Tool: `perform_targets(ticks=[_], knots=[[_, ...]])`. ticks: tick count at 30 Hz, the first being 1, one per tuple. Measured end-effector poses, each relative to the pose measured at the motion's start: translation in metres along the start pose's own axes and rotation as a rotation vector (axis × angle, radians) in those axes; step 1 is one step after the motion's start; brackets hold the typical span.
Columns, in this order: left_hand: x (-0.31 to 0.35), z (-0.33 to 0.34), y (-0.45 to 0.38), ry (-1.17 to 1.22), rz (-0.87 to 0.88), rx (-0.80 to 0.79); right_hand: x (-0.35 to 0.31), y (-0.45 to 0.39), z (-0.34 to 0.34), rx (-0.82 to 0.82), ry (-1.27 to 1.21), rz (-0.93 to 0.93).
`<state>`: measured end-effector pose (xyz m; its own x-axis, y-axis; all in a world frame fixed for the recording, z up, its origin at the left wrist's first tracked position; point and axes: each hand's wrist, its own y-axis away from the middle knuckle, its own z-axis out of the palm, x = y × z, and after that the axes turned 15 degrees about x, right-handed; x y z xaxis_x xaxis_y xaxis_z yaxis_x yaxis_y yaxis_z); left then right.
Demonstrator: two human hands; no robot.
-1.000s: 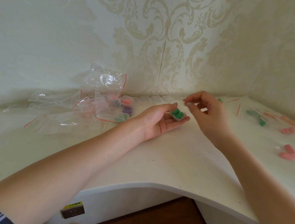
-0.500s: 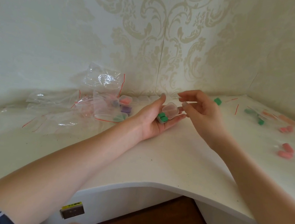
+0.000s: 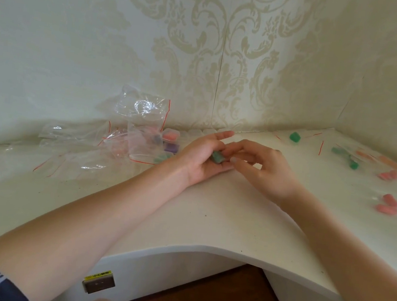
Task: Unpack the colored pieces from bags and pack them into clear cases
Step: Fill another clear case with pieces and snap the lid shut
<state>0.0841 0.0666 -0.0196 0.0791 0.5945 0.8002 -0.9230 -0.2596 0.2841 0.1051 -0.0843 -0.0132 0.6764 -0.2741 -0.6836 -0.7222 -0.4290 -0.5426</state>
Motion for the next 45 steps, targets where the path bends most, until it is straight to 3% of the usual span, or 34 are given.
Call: perform_targets(ticks=[3, 4, 5, 8, 9, 10, 14, 19, 26, 28, 31, 35, 41, 45], knots=[[0.011, 0.008, 0.007, -0.029, 0.065, 0.001, -0.001, -0.004, -0.001, 0.165, -0.143, 0.104], [0.016, 0.009, 0.006, -0.105, 0.158, 0.04, -0.001, -0.006, -0.003, 0.235, -0.164, 0.136], [0.022, 0.007, 0.005, -0.27, 0.329, 0.106, 0.001, -0.008, -0.006, 0.3, -0.167, 0.165], [0.041, -0.012, 0.006, -1.057, 1.066, 0.383, 0.007, -0.013, -0.012, 0.401, -0.128, 0.235], [0.046, -0.018, 0.008, -1.231, 1.184, 0.43, 0.009, -0.013, -0.013, 0.402, -0.108, 0.249], [0.05, -0.024, 0.01, -1.338, 1.206, 0.447, 0.011, -0.013, -0.013, 0.395, -0.083, 0.258], [0.056, -0.034, 0.009, -1.618, 1.03, 0.362, 0.015, -0.013, -0.014, 0.365, -0.022, 0.273], [0.05, -0.05, -0.008, -1.984, 1.084, 0.447, 0.03, -0.018, -0.025, 0.446, 0.015, 0.355], [0.049, -0.047, 0.0, -2.086, 1.141, 0.551, 0.051, -0.022, -0.035, 0.512, 0.163, 0.407], [0.046, -0.041, 0.0, -2.061, 1.187, 0.535, 0.058, -0.023, -0.043, 0.519, 0.412, 0.305], [0.035, -0.028, 0.004, -1.959, 1.34, 0.44, 0.074, -0.02, -0.064, 0.385, 0.811, 0.314], [0.008, -0.012, 0.009, -1.804, 1.371, 0.213, 0.09, -0.016, -0.072, 0.154, 0.907, 0.59], [-0.017, 0.0, 0.013, -1.663, 1.294, 0.078, 0.095, -0.018, -0.072, 0.45, 0.807, 0.448], [-0.017, 0.0, 0.013, -1.618, 1.281, 0.072, 0.099, -0.02, -0.072, 0.515, 0.79, 0.446]])
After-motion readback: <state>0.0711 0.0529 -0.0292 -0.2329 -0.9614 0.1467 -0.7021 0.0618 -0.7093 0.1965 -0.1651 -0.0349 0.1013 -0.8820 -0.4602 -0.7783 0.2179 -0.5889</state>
